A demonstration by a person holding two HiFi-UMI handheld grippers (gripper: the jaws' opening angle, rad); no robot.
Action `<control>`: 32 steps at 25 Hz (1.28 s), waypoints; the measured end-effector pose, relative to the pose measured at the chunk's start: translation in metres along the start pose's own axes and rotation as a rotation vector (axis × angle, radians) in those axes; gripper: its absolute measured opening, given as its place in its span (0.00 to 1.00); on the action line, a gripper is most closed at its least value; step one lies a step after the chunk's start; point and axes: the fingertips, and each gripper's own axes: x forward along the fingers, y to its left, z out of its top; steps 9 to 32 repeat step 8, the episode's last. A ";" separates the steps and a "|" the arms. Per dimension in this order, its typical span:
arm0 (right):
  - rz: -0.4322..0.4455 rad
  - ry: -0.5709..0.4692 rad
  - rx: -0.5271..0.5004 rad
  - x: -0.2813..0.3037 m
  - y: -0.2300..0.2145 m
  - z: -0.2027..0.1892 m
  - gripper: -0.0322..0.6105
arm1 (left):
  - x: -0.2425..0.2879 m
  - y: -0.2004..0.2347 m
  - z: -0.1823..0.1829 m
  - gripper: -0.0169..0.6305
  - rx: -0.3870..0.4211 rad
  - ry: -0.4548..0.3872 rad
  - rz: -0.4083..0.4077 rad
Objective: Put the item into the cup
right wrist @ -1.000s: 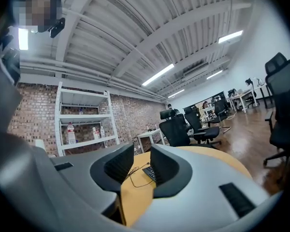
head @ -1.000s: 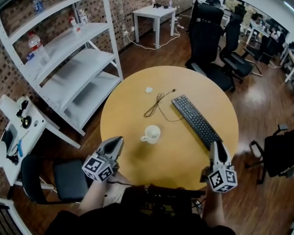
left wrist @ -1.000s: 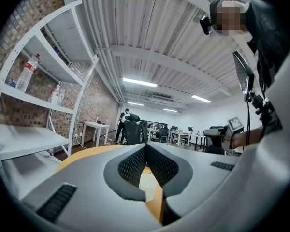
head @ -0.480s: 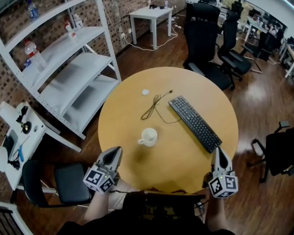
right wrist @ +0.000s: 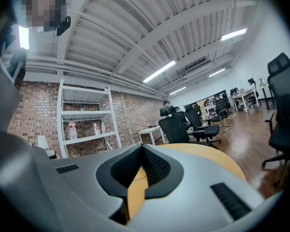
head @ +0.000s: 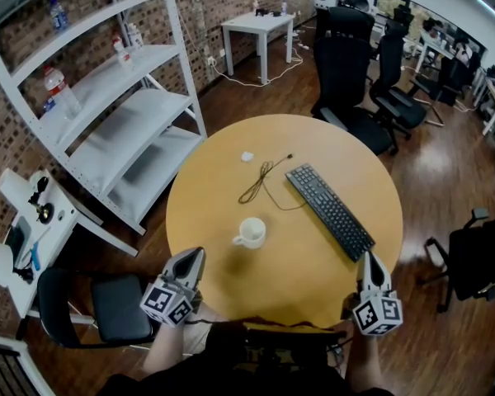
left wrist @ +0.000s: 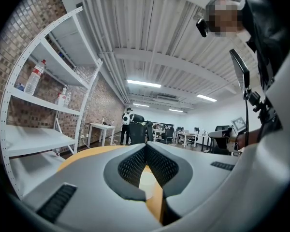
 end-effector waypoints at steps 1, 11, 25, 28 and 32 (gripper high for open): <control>-0.003 0.005 0.002 0.000 0.001 0.000 0.06 | 0.000 0.001 0.000 0.02 0.000 0.000 0.002; 0.000 0.021 -0.013 0.001 0.009 -0.005 0.06 | -0.002 0.003 0.000 0.02 0.003 -0.004 -0.004; 0.000 0.021 -0.013 0.001 0.009 -0.005 0.06 | -0.002 0.003 0.000 0.02 0.003 -0.004 -0.004; 0.000 0.021 -0.013 0.001 0.009 -0.005 0.06 | -0.002 0.003 0.000 0.02 0.003 -0.004 -0.004; 0.000 0.021 -0.013 0.001 0.009 -0.005 0.06 | -0.002 0.003 0.000 0.02 0.003 -0.004 -0.004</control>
